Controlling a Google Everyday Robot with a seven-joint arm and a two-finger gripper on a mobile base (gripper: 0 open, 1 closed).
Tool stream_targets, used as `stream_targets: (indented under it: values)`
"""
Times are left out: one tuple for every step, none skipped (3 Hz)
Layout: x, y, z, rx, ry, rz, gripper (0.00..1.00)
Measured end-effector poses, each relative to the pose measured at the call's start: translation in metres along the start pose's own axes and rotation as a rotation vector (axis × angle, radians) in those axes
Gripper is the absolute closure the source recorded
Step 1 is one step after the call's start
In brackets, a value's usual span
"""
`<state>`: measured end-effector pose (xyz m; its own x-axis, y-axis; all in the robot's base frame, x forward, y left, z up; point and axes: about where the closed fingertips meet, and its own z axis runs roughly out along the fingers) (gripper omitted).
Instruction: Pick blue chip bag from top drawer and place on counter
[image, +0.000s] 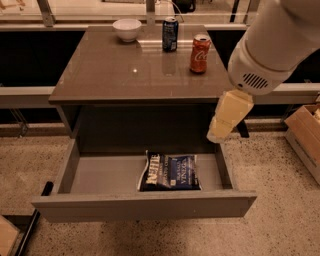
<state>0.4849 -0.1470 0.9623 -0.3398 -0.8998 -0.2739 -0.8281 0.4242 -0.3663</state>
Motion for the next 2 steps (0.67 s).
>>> stream_targets:
  values:
    - [0.0108, -0.0117, 0.0494, -0.044, 0.054, 0.096, 0.0]
    - [0.0108, -0.0117, 0.0495, -0.044, 0.054, 0.097, 0.0]
